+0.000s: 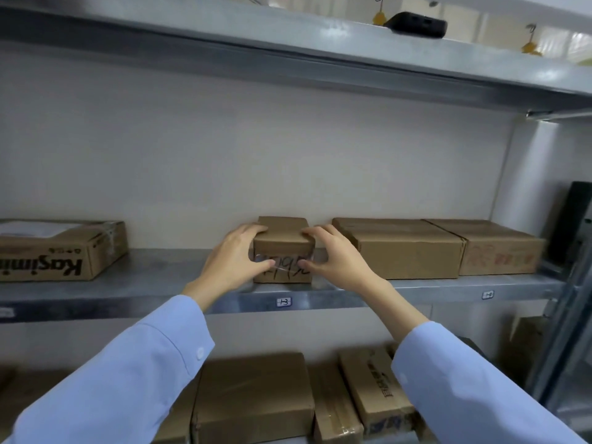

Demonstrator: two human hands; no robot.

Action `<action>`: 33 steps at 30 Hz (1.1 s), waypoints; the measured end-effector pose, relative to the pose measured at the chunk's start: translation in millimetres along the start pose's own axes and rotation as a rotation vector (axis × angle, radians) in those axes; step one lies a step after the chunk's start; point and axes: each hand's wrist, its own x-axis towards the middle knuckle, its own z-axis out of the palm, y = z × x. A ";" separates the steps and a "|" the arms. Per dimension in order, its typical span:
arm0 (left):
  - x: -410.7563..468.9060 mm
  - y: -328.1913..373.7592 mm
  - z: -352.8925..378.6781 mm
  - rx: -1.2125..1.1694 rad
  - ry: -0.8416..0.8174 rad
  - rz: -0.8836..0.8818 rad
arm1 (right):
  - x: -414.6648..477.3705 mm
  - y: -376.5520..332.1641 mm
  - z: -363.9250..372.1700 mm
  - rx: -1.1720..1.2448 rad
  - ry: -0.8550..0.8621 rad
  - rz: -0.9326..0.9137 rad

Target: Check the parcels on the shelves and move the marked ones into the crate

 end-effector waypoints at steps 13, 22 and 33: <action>-11.4 -8.1 2.7 -0.346 -0.028 -0.143 | -1.4 -3.4 12.6 0.353 -0.058 0.167; -15.0 16.3 -14.3 -0.542 0.034 -0.091 | -4.1 -12.9 -9.0 0.509 0.074 0.066; -12.8 26.7 -22.1 -0.540 0.046 -0.091 | -3.3 -15.5 -22.1 0.637 0.047 0.069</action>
